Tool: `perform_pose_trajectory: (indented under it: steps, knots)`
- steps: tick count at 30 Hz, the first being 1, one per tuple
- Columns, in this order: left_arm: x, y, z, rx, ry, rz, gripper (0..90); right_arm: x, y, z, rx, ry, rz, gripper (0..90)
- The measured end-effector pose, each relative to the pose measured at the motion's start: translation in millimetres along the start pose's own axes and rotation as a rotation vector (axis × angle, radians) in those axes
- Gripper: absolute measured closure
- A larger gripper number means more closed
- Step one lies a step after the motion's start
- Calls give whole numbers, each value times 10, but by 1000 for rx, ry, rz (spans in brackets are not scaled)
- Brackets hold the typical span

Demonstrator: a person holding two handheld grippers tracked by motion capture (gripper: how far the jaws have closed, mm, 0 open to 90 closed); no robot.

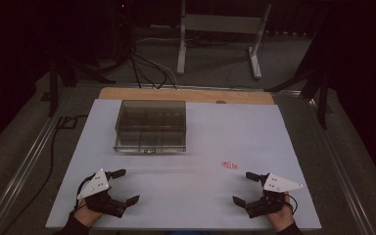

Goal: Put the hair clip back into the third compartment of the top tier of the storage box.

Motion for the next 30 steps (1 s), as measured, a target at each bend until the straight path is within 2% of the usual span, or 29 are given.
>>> perform_pose_trajectory:
  steps: [3, 12, 15, 23, 29, 30]
  knots:
    - [-8, -10, 7, 3, 11, 10, 5, -4, 0, 2, -3, 10, 3, 0]
    - [6, -3, -5, 2, -1, 3, 5, 5, 13, 34, -1, 9, 17, 0]
    - [13, 2, -11, 1, -5, -4, 5, 4, 27, 52, -6, 28, 12, 0]
    - [13, 13, -31, -2, -19, -10, 5, -43, 18, 95, 7, 25, 62, 0]
    - [0, 6, -29, 5, -24, -7, 5, -69, 51, 173, 2, 73, 69, 0]
    - [-3, 5, -31, 1, -20, -4, 5, -78, 68, 213, 13, 82, 73, 0]
Point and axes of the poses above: each handheld gripper's, and its own axes: x roughly backward along the jaws, y roughly out of its top, z roughly to its left, the point moved 5 cm from there along -x, roughly forward along the jaws, and after that the axes turned 13 degrees about z, right-handed, at the moved point
